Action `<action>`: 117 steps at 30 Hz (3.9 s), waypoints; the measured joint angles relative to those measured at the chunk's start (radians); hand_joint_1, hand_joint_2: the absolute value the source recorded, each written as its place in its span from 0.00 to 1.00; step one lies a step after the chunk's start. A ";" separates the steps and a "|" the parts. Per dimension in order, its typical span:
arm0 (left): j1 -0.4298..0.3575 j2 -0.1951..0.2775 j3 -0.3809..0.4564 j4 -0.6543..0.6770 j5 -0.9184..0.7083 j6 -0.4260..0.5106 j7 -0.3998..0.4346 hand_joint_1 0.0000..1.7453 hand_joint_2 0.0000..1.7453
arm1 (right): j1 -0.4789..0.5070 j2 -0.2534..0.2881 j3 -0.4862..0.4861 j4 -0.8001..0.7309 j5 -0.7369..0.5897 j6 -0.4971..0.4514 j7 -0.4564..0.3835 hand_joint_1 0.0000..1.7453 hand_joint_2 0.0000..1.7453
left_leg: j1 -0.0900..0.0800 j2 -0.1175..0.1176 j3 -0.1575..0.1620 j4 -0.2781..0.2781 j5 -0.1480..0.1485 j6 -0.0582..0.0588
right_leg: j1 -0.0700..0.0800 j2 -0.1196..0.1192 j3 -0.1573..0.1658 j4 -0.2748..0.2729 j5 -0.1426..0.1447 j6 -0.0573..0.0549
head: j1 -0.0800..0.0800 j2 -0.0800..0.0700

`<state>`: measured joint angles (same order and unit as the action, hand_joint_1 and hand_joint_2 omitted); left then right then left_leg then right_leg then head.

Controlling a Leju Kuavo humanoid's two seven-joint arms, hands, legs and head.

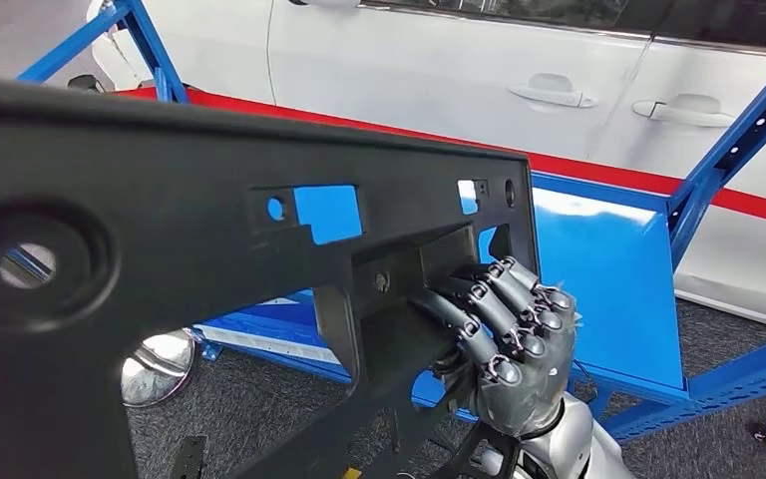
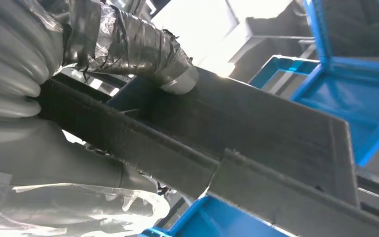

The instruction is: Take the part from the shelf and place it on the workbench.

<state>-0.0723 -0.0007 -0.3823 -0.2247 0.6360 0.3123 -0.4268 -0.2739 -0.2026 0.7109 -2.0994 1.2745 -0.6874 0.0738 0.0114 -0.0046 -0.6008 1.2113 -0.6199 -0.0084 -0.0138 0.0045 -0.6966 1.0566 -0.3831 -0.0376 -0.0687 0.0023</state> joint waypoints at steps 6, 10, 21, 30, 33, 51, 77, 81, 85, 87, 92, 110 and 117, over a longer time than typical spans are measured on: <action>-0.011 0.007 -0.007 0.000 -0.007 0.000 -0.006 0.00 1.00 | 0.008 -0.007 0.001 -0.021 -0.011 0.004 -0.011 1.00 1.00 | -0.017 -0.002 0.125 -0.222 0.074 0.029 | -0.003 -0.003 -0.012 -0.021 0.053 0.033 | 0.000 0.000; -0.012 0.004 -0.014 0.001 -0.011 0.011 -0.002 0.00 1.00 | 0.015 -0.017 0.001 -0.025 -0.015 0.009 -0.009 1.00 1.00 | -0.011 0.008 0.092 -0.239 0.133 0.051 | -0.004 -0.001 -0.043 0.076 -0.074 0.045 | 0.003 0.000; -0.010 0.001 -0.028 0.001 -0.005 0.026 0.006 0.00 1.00 | 0.019 -0.033 0.008 -0.031 -0.089 0.028 -0.016 1.00 1.00 | -0.010 0.008 -0.044 -0.178 0.208 0.016 | -0.005 0.004 0.152 0.004 -0.131 0.041 | 0.004 0.000; -0.009 -0.002 -0.031 0.002 -0.002 0.013 0.011 0.00 1.00 | 0.008 -0.035 0.013 -0.022 -0.192 0.015 -0.056 1.00 1.00 | 0.001 0.005 -0.068 0.065 0.046 -0.006 | 0.001 -0.008 0.046 -0.001 -0.042 0.004 | -0.006 0.000; -0.013 -0.001 -0.034 0.002 -0.006 0.010 0.012 0.00 1.00 | 0.010 -0.036 0.013 -0.022 -0.215 0.015 -0.071 1.00 1.00 | -0.004 0.004 0.082 -0.131 0.084 0.006 | 0.003 -0.007 0.016 -0.001 -0.012 0.013 | -0.006 0.000; -0.015 0.001 -0.053 0.002 -0.001 -0.002 0.017 0.00 1.00 | 0.028 -0.036 0.012 -0.013 -0.265 0.013 -0.111 1.00 1.00 | -0.011 0.013 -0.039 -0.187 0.203 0.028 | 0.016 -0.003 0.159 -0.019 -0.123 0.028 | -0.009 0.000; -0.017 0.001 -0.082 0.003 -0.017 -0.026 0.018 0.00 1.00 | 0.104 -0.027 -0.043 -0.014 -0.304 0.006 -0.147 1.00 1.00 | -0.018 0.007 -0.023 -0.199 0.197 0.052 | 0.000 -0.006 0.035 0.231 -0.153 0.043 | -0.003 0.000; -0.017 0.001 -0.095 0.002 -0.025 -0.039 0.019 0.00 1.00 | 0.111 -0.027 -0.053 -0.032 -0.301 0.002 -0.135 1.00 1.00 | -0.020 0.001 -0.057 -0.193 0.228 0.041 | 0.018 0.008 0.216 -0.020 -0.152 0.017 | -0.002 0.000; -0.015 0.005 -0.106 0.003 -0.028 -0.046 0.026 0.00 1.00 | 0.120 -0.027 -0.059 -0.041 -0.300 0.000 -0.134 1.00 1.00 | -0.017 -0.005 -0.074 -0.187 0.233 0.019 | 0.015 -0.006 0.213 -0.070 -0.128 0.014 | 0.002 0.000; -0.013 0.008 -0.112 0.003 -0.031 -0.048 0.029 0.00 1.00 | 0.124 -0.027 -0.061 -0.043 -0.298 0.000 -0.132 1.00 1.00 | -0.011 -0.004 -0.103 -0.110 0.155 0.007 | 0.009 -0.019 0.198 -0.075 -0.107 0.007 | 0.000 0.000; -0.013 0.013 -0.135 0.003 -0.050 -0.061 0.045 0.00 1.00 | 0.148 -0.027 -0.067 -0.046 -0.289 0.000 -0.126 1.00 1.00 | 0.012 0.003 -0.099 0.034 0.136 -0.029 | 0.002 -0.054 0.142 -0.055 -0.080 0.013 | -0.002 0.000; -0.015 0.049 -0.179 0.003 -0.057 -0.090 0.078 0.00 1.00 | 0.230 -0.026 -0.120 -0.093 -0.386 0.000 -0.183 1.00 1.00 | -0.003 -0.055 -0.017 -0.185 0.187 0.038 | -0.004 0.023 0.107 0.090 -0.148 0.047 | 0.008 0.000; -0.009 0.078 -0.188 0.003 -0.051 -0.113 0.088 0.00 1.00 | 0.249 -0.020 -0.142 -0.104 -0.459 0.000 -0.233 1.00 1.00 | 0.002 -0.072 -0.061 -0.148 0.181 -0.004 | -0.006 0.019 0.144 -0.023 -0.104 0.024 | 0.000 0.000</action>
<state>-0.0813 0.0775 -0.5699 -0.2217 0.5853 0.1997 -0.3385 -0.0245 -0.2225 0.5693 -2.2038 0.8151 -0.6872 -0.1590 0.0135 -0.0770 -0.6618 1.0636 -0.4390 -0.0127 -0.0197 0.0231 -0.5525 1.0341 -0.4868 -0.0139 -0.0687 0.0023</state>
